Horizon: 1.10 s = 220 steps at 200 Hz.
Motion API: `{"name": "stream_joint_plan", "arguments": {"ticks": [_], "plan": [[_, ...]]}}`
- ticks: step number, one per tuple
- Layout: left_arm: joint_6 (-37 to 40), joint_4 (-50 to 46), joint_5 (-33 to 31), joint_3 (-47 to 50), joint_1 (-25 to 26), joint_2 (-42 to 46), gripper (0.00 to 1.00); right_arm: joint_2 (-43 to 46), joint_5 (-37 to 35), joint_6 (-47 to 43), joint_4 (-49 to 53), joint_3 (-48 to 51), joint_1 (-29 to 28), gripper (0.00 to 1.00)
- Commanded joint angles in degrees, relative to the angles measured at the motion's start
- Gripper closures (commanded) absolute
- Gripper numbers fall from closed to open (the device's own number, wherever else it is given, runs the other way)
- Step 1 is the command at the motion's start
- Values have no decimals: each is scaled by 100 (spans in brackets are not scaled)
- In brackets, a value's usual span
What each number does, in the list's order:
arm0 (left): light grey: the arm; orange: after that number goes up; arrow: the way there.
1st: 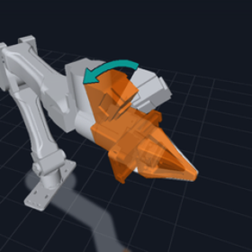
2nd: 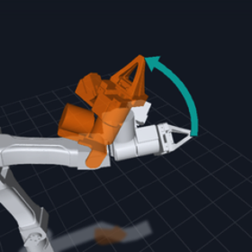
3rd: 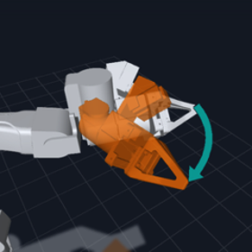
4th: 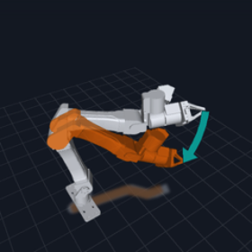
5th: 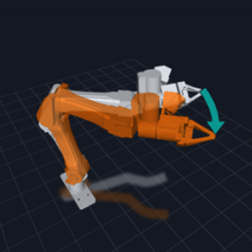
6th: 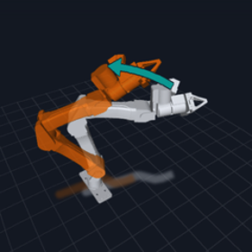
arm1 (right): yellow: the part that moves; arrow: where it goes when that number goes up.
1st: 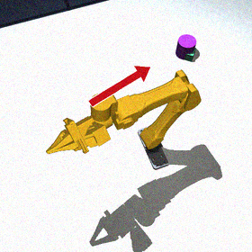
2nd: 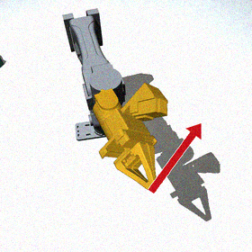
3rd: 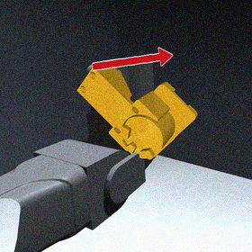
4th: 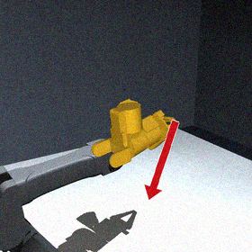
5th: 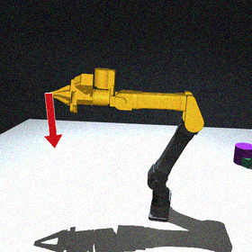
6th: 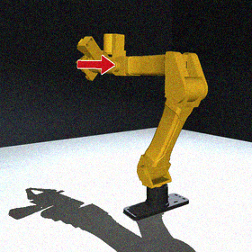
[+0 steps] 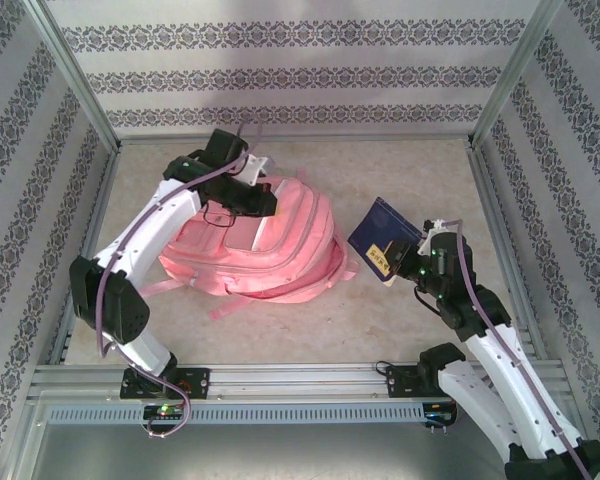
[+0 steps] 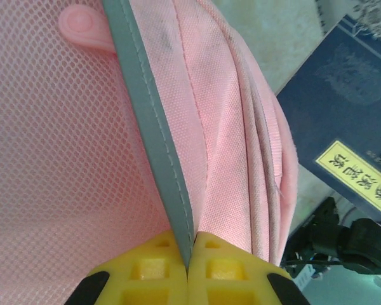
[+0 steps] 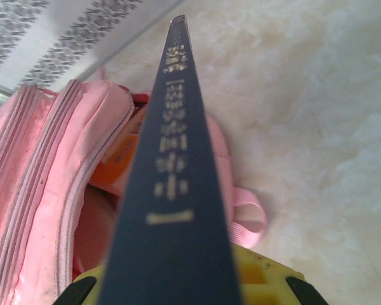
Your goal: Pack books, pencil case, and school supplies into a backpack
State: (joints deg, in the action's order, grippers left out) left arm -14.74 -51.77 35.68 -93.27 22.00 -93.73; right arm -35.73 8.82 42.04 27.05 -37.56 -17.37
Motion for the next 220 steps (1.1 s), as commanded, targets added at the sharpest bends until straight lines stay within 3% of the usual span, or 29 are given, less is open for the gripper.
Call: {"name": "stream_joint_plan", "arguments": {"ticks": [1,40,69,117,155,220], "plan": [[354,-62,933,-392,-42,369,100,93,575,-168,-442,-181,31,100],[10,540,2075,-134,-668,692,100,-55,1728,228,-1037,38,5,100],[-213,809,2556,-147,-1040,868,100,-145,2216,400,-1383,253,-154,100],[-334,1007,2823,-77,-1145,918,100,-296,2661,1266,-2194,532,-344,100],[-487,1215,2992,-58,-1145,928,100,-1081,2862,2599,-3883,804,-686,100],[-626,1400,3128,87,-1149,1057,100,-3063,2651,2589,-4817,-41,-1364,100]]}}
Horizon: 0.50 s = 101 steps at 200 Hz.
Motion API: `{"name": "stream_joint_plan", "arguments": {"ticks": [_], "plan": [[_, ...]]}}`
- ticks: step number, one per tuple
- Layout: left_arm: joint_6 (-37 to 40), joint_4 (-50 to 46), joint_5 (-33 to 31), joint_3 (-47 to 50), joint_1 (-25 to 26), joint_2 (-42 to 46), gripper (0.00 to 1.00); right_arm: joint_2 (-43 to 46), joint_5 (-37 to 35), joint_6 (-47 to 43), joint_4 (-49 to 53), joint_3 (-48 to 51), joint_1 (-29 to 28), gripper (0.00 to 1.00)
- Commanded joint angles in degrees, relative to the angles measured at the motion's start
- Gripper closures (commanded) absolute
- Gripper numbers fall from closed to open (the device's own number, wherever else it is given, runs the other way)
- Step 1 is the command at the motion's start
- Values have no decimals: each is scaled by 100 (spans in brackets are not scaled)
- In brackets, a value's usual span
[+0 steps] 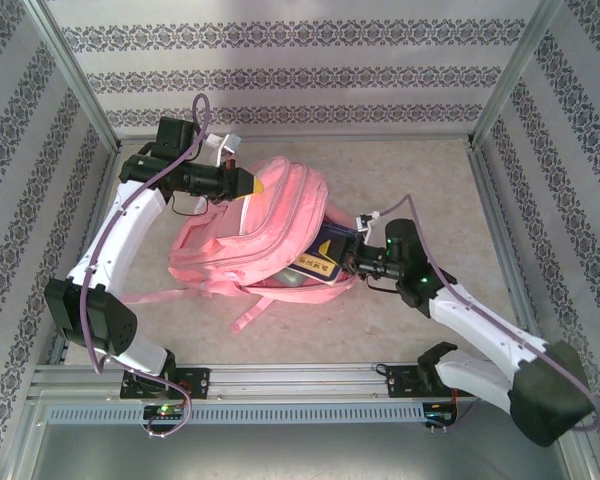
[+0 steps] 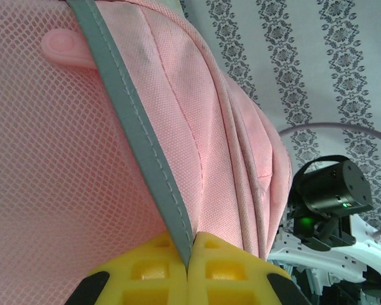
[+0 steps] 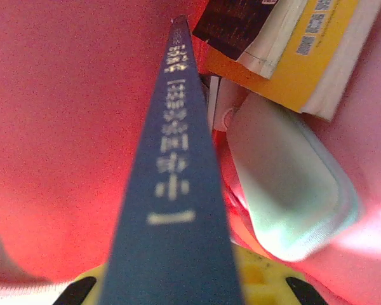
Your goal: Pack books, pencil case, and school supplies into a backpack
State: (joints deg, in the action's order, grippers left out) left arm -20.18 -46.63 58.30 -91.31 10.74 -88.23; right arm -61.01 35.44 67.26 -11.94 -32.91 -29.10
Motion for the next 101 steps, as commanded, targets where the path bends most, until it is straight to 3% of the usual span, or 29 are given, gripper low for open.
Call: {"name": "stream_joint_plan", "arguments": {"ticks": [1,101], "plan": [[-82,885,867,-104,-26,503,100,-574,-11,67,-930,-520,-195,100],[-425,1357,1007,114,-11,518,100,-3511,-1171,-29,-1381,-2261,-1461,100]]}}
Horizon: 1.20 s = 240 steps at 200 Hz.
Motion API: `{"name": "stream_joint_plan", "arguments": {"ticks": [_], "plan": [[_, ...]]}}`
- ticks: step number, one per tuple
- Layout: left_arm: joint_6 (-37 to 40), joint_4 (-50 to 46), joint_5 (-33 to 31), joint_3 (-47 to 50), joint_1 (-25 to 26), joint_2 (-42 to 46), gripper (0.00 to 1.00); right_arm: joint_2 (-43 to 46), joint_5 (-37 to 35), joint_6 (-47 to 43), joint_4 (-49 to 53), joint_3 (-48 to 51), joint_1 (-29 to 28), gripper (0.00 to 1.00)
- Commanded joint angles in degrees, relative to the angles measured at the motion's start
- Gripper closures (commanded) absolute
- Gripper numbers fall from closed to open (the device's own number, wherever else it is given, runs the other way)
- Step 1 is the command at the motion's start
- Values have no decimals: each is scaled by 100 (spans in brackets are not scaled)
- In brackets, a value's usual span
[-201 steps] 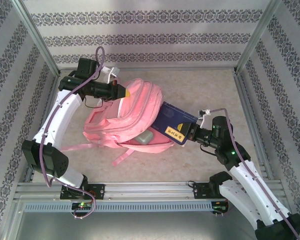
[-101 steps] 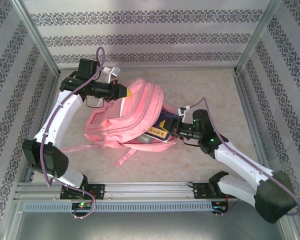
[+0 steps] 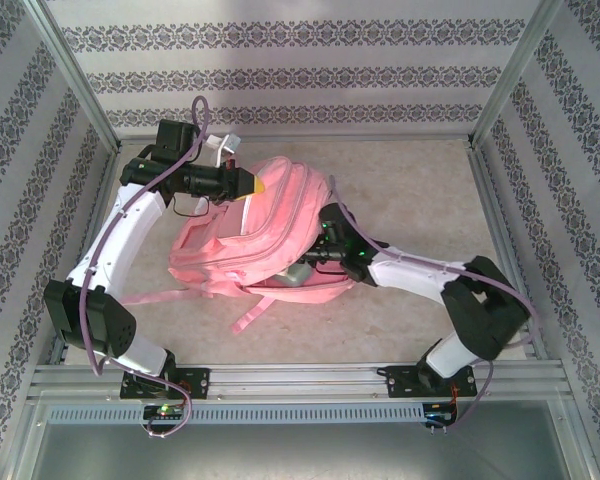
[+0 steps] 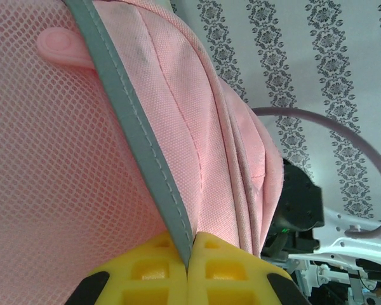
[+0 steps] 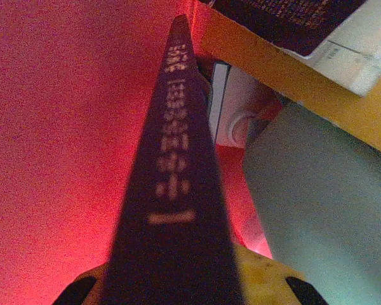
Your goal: Pack books, pencil case, and school supplies into a backpack
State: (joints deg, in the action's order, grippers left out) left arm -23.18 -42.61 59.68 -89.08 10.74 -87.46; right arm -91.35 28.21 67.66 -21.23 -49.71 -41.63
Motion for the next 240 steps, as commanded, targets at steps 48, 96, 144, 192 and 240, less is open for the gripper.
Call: {"name": "stream_joint_plan", "arguments": {"ticks": [48,96,144,192,240], "plan": [[-161,1018,870,-35,-14,432,100,-1214,-827,-76,-215,-1112,-268,66],[-60,892,786,-48,-15,427,100,-744,-762,-715,208,-952,-225,32],[51,781,675,-15,-30,458,100,119,-931,-1101,527,-418,-56,18],[118,731,617,15,-37,447,100,1231,-1090,-1485,1044,274,215,17],[2,906,572,177,10,381,100,3352,-3129,-2140,2850,1001,357,20]]}}
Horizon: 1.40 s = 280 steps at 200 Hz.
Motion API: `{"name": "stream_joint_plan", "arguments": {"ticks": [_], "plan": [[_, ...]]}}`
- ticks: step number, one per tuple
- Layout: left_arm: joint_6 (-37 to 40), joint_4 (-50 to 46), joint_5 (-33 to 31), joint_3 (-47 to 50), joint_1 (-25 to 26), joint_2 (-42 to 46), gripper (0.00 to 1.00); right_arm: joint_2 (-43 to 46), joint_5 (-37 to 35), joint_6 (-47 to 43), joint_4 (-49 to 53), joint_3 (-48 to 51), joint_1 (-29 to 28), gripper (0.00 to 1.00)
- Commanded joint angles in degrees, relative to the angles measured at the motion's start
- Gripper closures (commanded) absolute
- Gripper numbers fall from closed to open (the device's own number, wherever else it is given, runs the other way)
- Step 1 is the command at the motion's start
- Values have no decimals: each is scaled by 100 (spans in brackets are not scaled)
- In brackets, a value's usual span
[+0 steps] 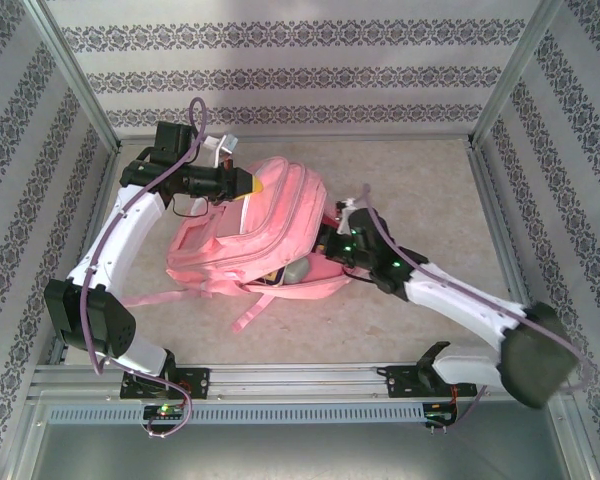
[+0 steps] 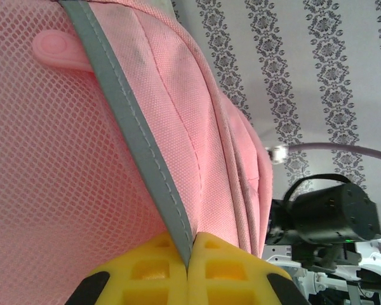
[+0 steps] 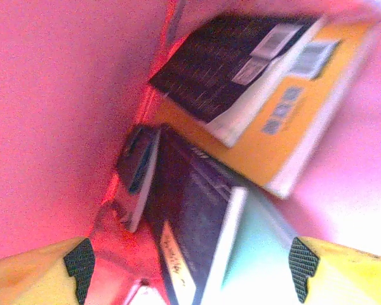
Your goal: Pack books, pencil case, and school supplies into a backpack
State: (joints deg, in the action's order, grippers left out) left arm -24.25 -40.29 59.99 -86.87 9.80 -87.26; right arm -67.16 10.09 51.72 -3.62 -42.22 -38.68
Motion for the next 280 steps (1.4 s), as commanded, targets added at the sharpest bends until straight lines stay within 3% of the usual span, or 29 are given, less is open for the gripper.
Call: {"name": "stream_joint_plan", "arguments": {"ticks": [1,24,42,73,103,130,161,178,211,253,260,280], "plan": [[112,669,537,-47,111,360,100,954,-1387,-553,1138,264,67,20],[243,519,256,-72,326,243,100,1963,-2573,-542,2055,538,242,21],[266,553,-36,-71,626,1,100,2620,-2926,-433,2297,838,621,22],[584,155,-783,-383,1284,-708,98,3088,-2558,-482,2212,1030,1223,23],[552,208,-1207,-410,1785,-1208,89,2761,-2259,-805,2471,712,1427,23],[533,9,-1641,-553,2059,-1553,88,2317,-1806,-940,2394,583,1551,22],[382,24,-2208,-471,2068,-1000,54,1489,-837,-1415,2543,109,1798,21],[299,-44,-2682,-260,2062,-354,48,960,-413,-1605,2596,-190,1947,22],[-474,28,-3905,1167,1921,1340,55,-27,29,-1578,2474,-666,2112,29],[-2360,454,-4445,3710,1755,3628,56,-1317,-93,-1361,2442,-1358,2118,33],[-2616,294,-4755,3963,1759,4023,62,-1513,-138,-1358,2393,-1450,2116,33],[-3137,-518,-5628,4278,1756,4802,92,-2091,-254,-1387,2522,-1917,2112,35]]}}
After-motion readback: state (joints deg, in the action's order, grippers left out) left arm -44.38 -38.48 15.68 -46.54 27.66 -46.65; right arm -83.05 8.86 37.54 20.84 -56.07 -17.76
